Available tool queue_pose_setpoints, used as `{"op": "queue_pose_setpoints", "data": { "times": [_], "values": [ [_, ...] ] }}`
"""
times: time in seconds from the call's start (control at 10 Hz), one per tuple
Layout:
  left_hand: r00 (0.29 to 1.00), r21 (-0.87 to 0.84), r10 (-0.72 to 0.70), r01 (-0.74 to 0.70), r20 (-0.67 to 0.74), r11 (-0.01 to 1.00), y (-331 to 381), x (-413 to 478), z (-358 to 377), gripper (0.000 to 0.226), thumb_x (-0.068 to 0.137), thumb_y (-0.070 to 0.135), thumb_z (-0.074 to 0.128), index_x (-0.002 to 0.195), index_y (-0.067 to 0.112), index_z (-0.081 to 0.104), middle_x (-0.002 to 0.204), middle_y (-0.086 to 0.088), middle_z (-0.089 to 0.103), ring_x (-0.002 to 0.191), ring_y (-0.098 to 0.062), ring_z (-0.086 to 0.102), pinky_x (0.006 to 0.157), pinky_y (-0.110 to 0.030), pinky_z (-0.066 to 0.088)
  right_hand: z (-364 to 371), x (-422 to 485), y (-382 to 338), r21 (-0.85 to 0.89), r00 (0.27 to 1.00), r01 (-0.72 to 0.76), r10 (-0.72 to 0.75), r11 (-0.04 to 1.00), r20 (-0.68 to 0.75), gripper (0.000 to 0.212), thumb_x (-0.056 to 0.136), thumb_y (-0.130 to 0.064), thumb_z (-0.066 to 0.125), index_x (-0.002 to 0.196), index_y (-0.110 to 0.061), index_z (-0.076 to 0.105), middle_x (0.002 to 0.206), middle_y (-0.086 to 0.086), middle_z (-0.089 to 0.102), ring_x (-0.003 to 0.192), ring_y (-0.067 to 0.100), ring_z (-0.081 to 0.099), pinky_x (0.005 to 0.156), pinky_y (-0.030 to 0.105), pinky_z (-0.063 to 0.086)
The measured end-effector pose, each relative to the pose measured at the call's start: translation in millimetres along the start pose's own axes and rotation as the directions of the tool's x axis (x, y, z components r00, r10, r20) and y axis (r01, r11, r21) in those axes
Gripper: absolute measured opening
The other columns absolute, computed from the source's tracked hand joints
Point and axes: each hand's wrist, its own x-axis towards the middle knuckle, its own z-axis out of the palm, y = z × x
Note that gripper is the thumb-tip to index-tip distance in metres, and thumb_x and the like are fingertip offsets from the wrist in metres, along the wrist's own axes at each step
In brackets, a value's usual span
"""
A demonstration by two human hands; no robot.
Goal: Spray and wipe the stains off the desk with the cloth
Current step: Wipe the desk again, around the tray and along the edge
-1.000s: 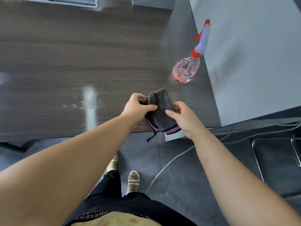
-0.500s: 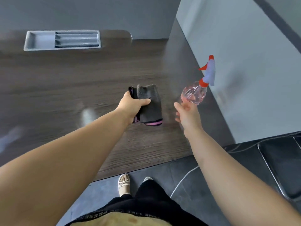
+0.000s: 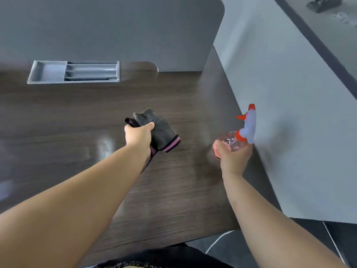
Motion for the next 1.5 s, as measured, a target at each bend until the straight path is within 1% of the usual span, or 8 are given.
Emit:
{"op": "queue_pose_setpoints", "data": {
  "times": [0.2,0.4,0.5,0.6,0.8,0.9,1.0,1.5],
  "values": [
    [0.985,-0.055,-0.121,0.115,-0.123,0.992,37.8,38.7,27.9,0.054,0.082,0.019,0.070,0.129,0.011,0.046,0.121,-0.005,0.059,0.103,-0.025,0.059,0.082,-0.034,0.048,40.9,25.4,-34.8,0.029,0.978,0.115,-0.119,0.993,0.172,0.044,0.061,-0.006,0.082,0.088,-0.030,0.056,0.087,-0.011,0.063,0.075,-0.005,0.061,0.065,0.005,0.042],
    [0.983,-0.213,-0.152,0.127,-0.102,0.969,88.6,80.7,67.3,0.058,0.091,0.026,0.054,0.142,0.011,0.031,0.139,-0.005,0.047,0.070,-0.007,0.049,0.044,-0.011,0.041,131.9,70.7,-80.7,-0.024,0.943,0.122,-0.109,0.992,0.316,0.061,0.057,-0.029,0.085,0.109,-0.022,0.053,0.105,-0.003,0.063,0.096,0.011,0.061,0.083,0.023,0.050],
    [0.983,0.787,0.172,-0.157,0.067,0.596,95.4,99.8,83.6,0.067,0.086,0.032,0.057,0.140,0.011,0.024,0.134,-0.003,0.048,0.099,-0.013,0.053,0.072,-0.020,0.042,174.2,92.1,-96.7,-0.038,0.937,0.125,-0.105,0.991,0.333,0.067,0.061,-0.030,0.086,0.115,-0.027,0.046,0.115,-0.007,0.058,0.106,0.012,0.056,0.091,0.027,0.046],
    [0.976,-0.301,-0.218,0.203,-0.017,0.932,102.7,136.7,100.4,0.060,0.089,0.031,0.052,0.142,0.022,0.025,0.140,-0.002,0.045,0.076,-0.005,0.050,0.052,-0.013,0.044,199.2,105.1,-103.5,-0.065,0.939,0.127,-0.099,0.990,0.329,0.073,0.061,-0.032,0.086,0.120,-0.028,0.043,0.118,-0.008,0.055,0.109,0.012,0.053,0.094,0.028,0.045],
    [0.984,0.200,0.067,-0.033,-0.166,0.979,56.4,145.9,75.1,0.040,0.082,0.015,0.056,0.119,0.012,0.041,0.128,-0.009,0.042,0.104,-0.030,0.055,0.091,-0.041,0.049,215.7,118.8,-97.2,-0.097,0.940,0.152,-0.114,0.984,0.323,0.081,0.063,-0.030,0.085,0.131,-0.021,0.042,0.123,-0.005,0.053,0.111,0.011,0.052,0.096,0.026,0.042],
    [0.800,0.814,0.568,-0.454,0.193,0.362,53.1,134.6,55.1,0.045,0.088,0.024,0.052,0.131,0.016,0.040,0.140,-0.010,0.030,0.125,-0.032,0.035,0.100,-0.038,0.033,218.4,123.2,-98.5,-0.104,0.928,0.164,-0.118,0.981,0.353,0.083,0.066,-0.028,0.084,0.134,-0.021,0.038,0.128,-0.005,0.051,0.116,0.012,0.050,0.101,0.027,0.042],
    [0.640,0.724,0.339,-0.594,0.690,-0.352,52.8,153.5,52.5,0.061,0.097,0.047,0.032,0.150,0.027,0.011,0.158,-0.010,-0.001,0.144,-0.034,-0.005,0.117,-0.045,-0.001,218.5,129.3,-101.6,-0.096,0.920,0.146,-0.100,0.985,0.380,0.090,0.068,-0.023,0.084,0.139,-0.019,0.029,0.133,-0.003,0.046,0.119,0.013,0.047,0.103,0.028,0.040],
    [0.819,0.808,0.143,-0.491,0.556,-0.327,60.9,160.6,128.3,0.070,0.095,0.058,0.018,0.149,0.025,-0.012,0.155,-0.010,-0.023,0.141,-0.035,-0.023,0.118,-0.045,-0.004,249.5,132.0,-107.1,-0.341,0.980,0.159,-0.105,0.927,0.171,0.100,0.060,-0.053,0.082,0.139,-0.016,0.033,0.134,0.008,0.040,0.121,0.031,0.043,0.095,0.042,0.045]
  ]
}}
